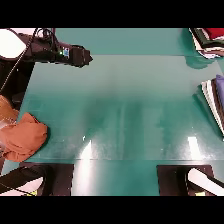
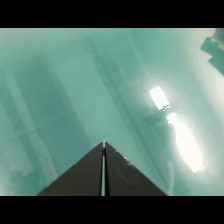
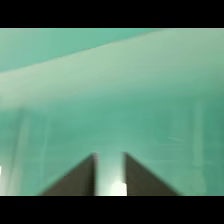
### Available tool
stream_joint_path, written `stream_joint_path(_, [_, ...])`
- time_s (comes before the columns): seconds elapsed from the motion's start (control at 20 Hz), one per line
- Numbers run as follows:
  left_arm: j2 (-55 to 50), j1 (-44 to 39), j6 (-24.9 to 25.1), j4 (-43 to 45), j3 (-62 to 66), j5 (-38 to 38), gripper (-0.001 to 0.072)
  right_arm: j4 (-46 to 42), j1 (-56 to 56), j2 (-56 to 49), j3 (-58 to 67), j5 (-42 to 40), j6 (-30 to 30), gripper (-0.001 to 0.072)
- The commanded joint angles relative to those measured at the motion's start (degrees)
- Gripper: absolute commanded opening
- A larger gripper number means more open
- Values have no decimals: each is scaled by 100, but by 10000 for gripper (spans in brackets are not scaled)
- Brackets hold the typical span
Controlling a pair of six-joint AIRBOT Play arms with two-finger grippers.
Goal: Fold the shirts.
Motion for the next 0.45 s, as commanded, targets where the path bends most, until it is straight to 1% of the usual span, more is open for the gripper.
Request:
stream_joint_path(0.0, [-2, 0, -4, 0, 4, 192, 22, 68, 1266, 4, 24, -323, -87, 21])
stream_joint_path(0.15, [-2, 0, -4, 0, 4, 254, 22, 70, 1604, 4, 24, -334, -90, 21])
stream_joint_path(0.4, [-2, 0, -4, 0, 4, 254, 21, 74, 1615, 4, 24, -184, -90, 22])
